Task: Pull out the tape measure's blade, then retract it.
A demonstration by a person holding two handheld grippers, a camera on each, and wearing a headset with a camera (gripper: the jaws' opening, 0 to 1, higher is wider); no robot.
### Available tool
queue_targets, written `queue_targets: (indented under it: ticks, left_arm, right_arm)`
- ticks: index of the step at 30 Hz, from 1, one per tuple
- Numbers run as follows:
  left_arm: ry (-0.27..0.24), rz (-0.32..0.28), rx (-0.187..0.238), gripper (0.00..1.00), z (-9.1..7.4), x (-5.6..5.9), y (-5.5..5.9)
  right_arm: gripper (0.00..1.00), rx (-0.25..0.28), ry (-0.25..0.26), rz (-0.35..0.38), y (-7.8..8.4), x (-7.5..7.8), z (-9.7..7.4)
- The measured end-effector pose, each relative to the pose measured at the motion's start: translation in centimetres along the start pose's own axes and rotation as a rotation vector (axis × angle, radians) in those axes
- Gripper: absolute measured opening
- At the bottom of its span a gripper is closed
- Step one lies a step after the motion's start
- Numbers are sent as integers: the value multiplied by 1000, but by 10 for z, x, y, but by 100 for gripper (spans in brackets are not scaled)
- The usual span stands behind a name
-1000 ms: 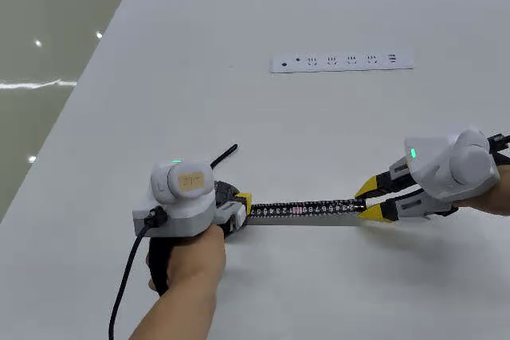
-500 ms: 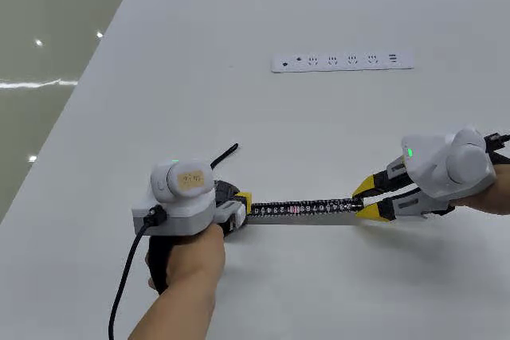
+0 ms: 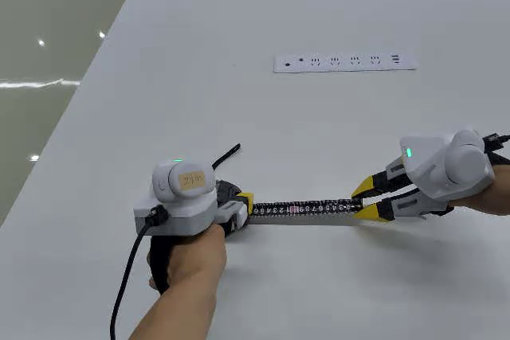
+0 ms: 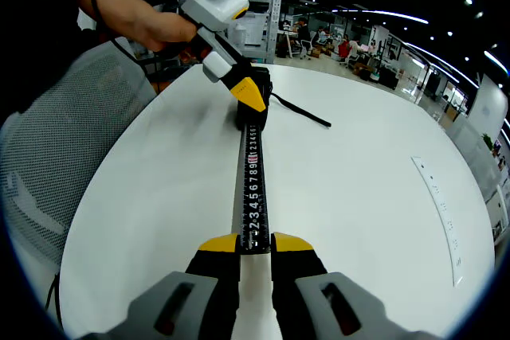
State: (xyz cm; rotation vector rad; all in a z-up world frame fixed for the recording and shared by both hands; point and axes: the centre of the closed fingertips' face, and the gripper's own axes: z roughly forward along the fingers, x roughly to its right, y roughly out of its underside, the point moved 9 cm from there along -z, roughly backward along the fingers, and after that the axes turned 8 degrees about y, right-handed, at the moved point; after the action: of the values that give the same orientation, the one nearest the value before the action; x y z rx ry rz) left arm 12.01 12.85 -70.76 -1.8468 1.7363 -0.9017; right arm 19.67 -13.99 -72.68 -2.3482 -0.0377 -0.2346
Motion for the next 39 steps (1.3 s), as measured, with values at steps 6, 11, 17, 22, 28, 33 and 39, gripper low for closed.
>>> queue_targets:
  ticks: [6, 11, 17, 22, 28, 33, 39]
  left_arm:
    - [2, -3, 0, 59, 0, 0, 0]
    - [5, -6, 0, 59, 1, -2, -1]
    - [6, -5, 0, 59, 2, -3, -1]
    - [7, -9, 2, 59, 2, -4, -1]
    - [8, -9, 1, 59, 1, -4, -1]
    - [7, -8, 1, 59, 1, -4, -1]
    - [7, -10, -1, 59, 1, -4, -1]
  right_arm:
    - [14, 1, 1, 0, -1, 0, 0]
    - [14, 0, 0, 0, -3, -1, 1]
    - [14, -2, -5, -5, -4, 0, 2]
    - [14, -3, -7, -4, -4, -1, 3]
    - [14, -1, -9, -2, -6, 0, 5]
    - [14, -2, -10, -2, -7, -1, 6]
    - [14, -2, -10, -1, -8, 0, 8]
